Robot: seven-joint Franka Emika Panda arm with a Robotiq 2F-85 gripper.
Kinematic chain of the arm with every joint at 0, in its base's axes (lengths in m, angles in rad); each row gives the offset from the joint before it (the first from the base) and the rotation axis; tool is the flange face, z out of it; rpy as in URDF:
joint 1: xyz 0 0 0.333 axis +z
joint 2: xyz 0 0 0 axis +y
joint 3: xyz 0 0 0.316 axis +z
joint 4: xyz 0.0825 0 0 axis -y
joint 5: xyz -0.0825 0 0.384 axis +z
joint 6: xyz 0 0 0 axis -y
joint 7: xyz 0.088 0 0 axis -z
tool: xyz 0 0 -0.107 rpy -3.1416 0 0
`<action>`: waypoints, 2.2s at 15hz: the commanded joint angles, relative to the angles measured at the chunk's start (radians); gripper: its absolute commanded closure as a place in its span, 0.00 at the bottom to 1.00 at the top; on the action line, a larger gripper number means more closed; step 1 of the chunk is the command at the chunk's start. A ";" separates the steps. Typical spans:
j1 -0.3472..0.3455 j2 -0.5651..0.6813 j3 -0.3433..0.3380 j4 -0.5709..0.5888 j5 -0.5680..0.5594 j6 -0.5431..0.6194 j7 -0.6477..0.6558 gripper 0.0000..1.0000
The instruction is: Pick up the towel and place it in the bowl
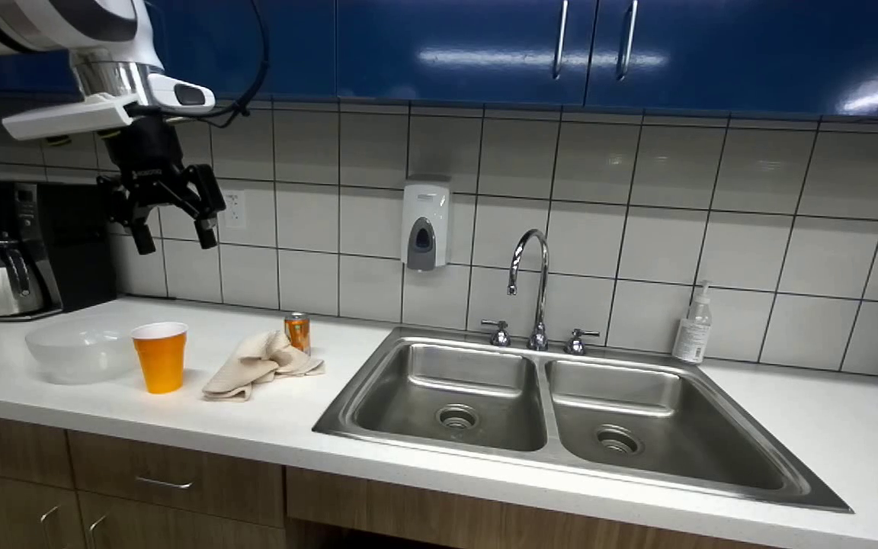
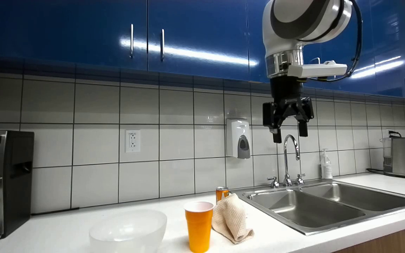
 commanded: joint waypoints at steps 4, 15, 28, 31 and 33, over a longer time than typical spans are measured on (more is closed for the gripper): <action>-0.051 0.035 0.062 -0.013 -0.074 0.075 0.271 0.00; -0.074 0.267 0.089 0.063 -0.171 0.203 0.610 0.00; -0.013 0.634 -0.021 0.329 -0.192 0.361 0.518 0.00; 0.022 0.740 -0.051 0.433 -0.187 0.347 0.488 0.00; 0.047 0.807 -0.073 0.498 -0.179 0.337 0.474 0.00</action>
